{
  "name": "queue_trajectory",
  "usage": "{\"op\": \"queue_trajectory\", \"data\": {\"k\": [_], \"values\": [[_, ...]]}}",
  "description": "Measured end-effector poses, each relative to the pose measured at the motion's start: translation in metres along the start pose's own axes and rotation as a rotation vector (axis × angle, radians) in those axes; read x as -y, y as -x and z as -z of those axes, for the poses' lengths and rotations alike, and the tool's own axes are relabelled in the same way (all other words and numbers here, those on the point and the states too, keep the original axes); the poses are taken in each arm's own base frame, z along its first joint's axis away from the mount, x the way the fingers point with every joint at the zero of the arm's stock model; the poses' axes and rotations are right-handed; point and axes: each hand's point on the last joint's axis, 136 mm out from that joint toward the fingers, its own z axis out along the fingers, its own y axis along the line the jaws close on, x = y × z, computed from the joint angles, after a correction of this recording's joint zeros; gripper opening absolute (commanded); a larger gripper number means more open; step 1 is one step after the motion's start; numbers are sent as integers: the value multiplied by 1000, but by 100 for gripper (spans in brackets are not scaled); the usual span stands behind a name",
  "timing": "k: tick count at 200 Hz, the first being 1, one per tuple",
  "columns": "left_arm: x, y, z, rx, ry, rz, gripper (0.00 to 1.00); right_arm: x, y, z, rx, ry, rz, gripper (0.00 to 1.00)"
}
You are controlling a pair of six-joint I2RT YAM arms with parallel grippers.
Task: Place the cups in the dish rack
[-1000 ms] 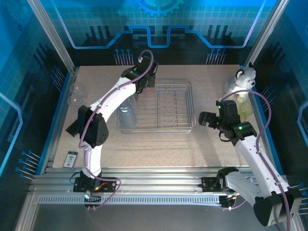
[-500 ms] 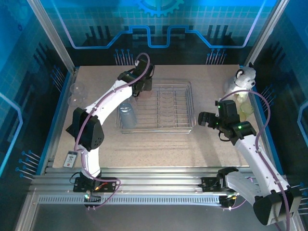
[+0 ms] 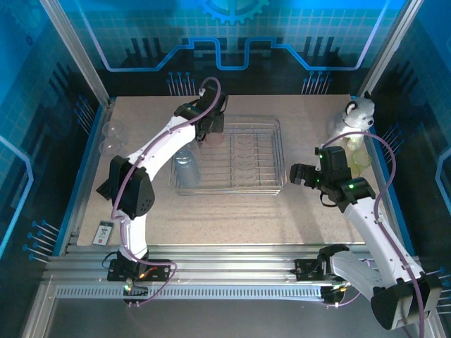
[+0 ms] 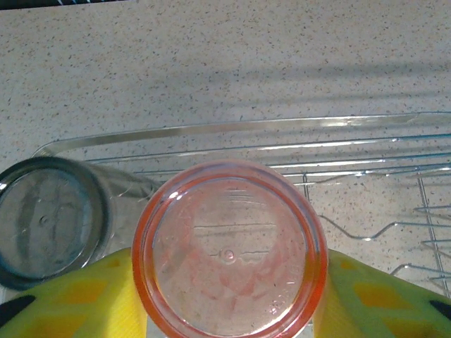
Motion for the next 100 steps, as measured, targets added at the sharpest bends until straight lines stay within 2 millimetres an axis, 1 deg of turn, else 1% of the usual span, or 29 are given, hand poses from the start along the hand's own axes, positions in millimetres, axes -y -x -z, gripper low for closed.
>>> {"op": "queue_trajectory", "data": {"k": [39, 79, 100], "values": [[4, -4, -13, -27, 4, -17, 36, 0, 0, 0, 0, 0, 0, 100], [4, 0, -15, -22, 4, -22, 41, 1, -1, 0, -1, -3, -3, 100], [2, 0, -16, -23, 5, -20, 40, 2, -1, 0, -1, -3, -3, 100]]}}
